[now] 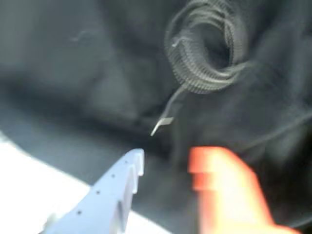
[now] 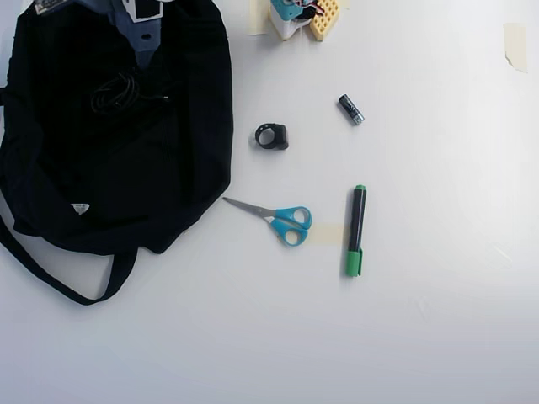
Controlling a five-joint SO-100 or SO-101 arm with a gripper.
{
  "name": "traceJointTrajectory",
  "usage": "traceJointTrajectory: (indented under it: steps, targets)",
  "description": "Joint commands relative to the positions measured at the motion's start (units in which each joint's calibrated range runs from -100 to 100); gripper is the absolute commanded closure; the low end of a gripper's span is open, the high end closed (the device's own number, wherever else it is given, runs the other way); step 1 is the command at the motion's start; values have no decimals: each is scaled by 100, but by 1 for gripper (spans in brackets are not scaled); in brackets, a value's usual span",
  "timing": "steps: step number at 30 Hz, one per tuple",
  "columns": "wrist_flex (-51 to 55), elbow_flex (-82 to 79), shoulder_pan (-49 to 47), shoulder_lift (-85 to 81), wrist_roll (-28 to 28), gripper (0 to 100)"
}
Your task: Put the cable into the black bag
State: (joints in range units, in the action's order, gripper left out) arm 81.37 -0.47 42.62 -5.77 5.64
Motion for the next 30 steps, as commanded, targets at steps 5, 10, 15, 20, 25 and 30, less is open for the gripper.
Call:
traceJointTrajectory:
  steps: [5,10,15,20,25,30]
  targets:
    - [339,-465,-2407,-2411,631,98]
    - [20,-2208,-4262,-3805,652,98]
    - [-876,-3771,-4785,-5008,631,98]
    - [-1453,-5128,-5077,-6029,-50,98]
    - [-1522,-6619,-5114,-7373,-386,98]
    - [-1461,-7814,-5264,-8693,-396,98]
